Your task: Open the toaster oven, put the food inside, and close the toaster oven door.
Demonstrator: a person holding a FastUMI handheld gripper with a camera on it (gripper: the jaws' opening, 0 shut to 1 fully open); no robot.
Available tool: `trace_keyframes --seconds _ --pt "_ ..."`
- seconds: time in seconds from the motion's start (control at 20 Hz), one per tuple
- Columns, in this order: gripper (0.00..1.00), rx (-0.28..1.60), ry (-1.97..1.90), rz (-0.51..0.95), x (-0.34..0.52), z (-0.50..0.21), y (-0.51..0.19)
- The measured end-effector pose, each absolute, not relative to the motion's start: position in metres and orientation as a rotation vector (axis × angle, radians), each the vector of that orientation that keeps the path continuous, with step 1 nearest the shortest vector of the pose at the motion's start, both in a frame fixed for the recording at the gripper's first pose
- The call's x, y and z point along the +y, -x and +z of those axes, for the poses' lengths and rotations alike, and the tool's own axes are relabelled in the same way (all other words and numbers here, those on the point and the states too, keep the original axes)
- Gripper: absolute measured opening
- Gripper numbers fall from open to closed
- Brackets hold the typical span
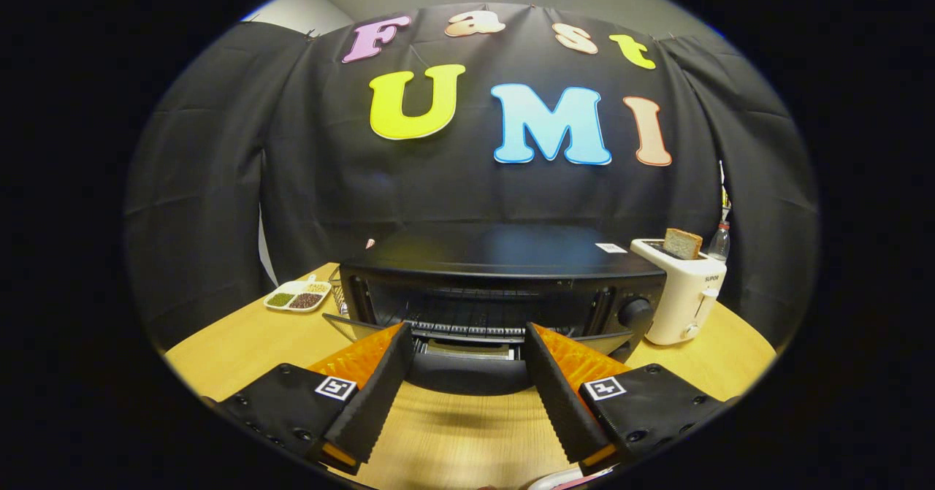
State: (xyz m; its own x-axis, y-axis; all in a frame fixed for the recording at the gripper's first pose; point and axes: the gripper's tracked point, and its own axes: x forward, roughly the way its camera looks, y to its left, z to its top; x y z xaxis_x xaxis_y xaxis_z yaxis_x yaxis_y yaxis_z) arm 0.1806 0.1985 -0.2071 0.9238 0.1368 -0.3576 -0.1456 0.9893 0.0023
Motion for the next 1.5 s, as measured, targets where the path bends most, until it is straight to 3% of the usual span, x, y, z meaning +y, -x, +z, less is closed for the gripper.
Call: trace_keyframes --seconds 0.45,0.85,1.5 --pt "0.97 0.437 0.062 0.143 0.197 -0.241 -0.137" --pt "1.00 0.637 0.025 0.148 0.185 -0.287 -0.094" --pt "0.99 0.713 -0.124 0.320 0.139 -0.225 -0.012"
